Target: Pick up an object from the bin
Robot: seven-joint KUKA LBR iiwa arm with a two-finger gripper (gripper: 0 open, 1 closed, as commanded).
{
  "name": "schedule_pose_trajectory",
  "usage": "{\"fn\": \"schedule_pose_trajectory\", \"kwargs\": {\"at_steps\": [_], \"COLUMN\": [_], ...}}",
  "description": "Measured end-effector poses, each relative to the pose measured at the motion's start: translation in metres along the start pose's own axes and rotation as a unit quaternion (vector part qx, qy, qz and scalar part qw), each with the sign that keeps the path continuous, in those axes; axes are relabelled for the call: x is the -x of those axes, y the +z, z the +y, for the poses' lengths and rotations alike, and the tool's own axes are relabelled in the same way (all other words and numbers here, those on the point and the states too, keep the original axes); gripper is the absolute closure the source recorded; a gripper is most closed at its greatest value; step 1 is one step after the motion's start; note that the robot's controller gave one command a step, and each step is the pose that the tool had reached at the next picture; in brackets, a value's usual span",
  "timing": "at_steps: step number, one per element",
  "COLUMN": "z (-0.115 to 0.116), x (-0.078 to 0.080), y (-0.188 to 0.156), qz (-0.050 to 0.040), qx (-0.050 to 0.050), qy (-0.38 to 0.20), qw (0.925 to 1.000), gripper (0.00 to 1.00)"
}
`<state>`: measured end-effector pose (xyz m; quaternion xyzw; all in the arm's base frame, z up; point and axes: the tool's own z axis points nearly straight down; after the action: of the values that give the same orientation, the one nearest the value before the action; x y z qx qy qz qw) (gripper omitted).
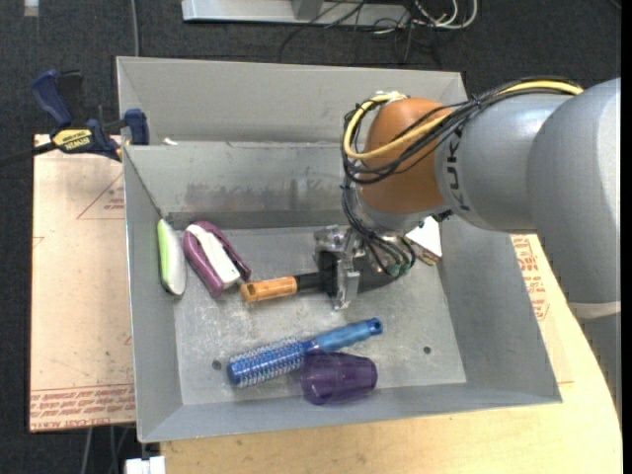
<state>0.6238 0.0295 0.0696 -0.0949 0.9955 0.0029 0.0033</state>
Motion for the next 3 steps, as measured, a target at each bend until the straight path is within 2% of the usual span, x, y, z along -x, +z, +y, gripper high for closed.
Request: {"fn": "schedule_pose_trajectory", "kwargs": {"at_steps": [3], "z": [0.001], "x": [0.0], "y": [-0.012], "qz": [0.0003], "qx": [0.0], "qy": [0.0], "qw": [1.0], "gripper": [1.0]}}
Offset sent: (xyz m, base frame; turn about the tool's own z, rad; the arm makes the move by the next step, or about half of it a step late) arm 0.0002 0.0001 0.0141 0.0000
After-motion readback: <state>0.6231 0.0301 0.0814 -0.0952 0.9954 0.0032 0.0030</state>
